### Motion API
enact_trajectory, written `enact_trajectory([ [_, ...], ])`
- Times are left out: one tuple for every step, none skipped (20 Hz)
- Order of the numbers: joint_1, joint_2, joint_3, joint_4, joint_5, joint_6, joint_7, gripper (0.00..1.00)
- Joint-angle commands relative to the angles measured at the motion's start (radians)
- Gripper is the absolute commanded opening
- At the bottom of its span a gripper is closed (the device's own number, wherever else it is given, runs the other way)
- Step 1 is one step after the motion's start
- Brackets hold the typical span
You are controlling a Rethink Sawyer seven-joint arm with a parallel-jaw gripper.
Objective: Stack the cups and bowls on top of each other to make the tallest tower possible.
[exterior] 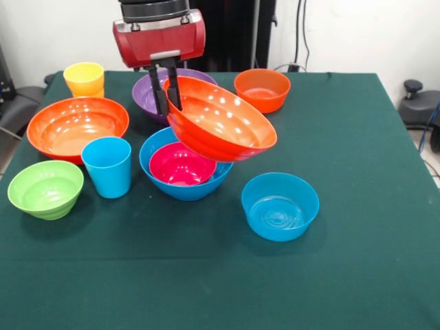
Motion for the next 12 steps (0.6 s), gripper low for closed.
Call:
enact_trajectory([
  [-0.041, -0.013, 0.062, 0.048, -0.018, 0.005, -0.250, 0.00],
  [-0.050, -0.019, 0.073, 0.050, -0.009, 0.019, -0.262, 0.00],
  [-0.056, -0.022, 0.078, 0.051, -0.007, 0.025, -0.265, 0.00],
  [-0.064, -0.025, 0.086, 0.054, -0.005, 0.030, -0.273, 0.00],
  [-0.068, -0.026, 0.089, 0.055, -0.006, 0.032, -0.273, 0.00],
  [-0.073, -0.023, 0.092, 0.055, -0.011, 0.031, -0.277, 0.00],
  [-0.075, -0.019, 0.094, 0.053, -0.016, 0.031, -0.276, 0.00],
  [-0.077, -0.016, 0.096, 0.051, -0.020, 0.031, -0.276, 0.00],
  [-0.079, -0.015, 0.098, 0.050, -0.023, 0.031, -0.274, 0.00],
  [-0.079, -0.014, 0.099, 0.050, -0.026, 0.030, -0.272, 0.00],
  [-0.081, -0.012, 0.101, 0.051, -0.028, 0.031, -0.271, 0.00],
  [-0.079, -0.006, 0.099, 0.047, -0.034, 0.031, -0.271, 0.00],
])
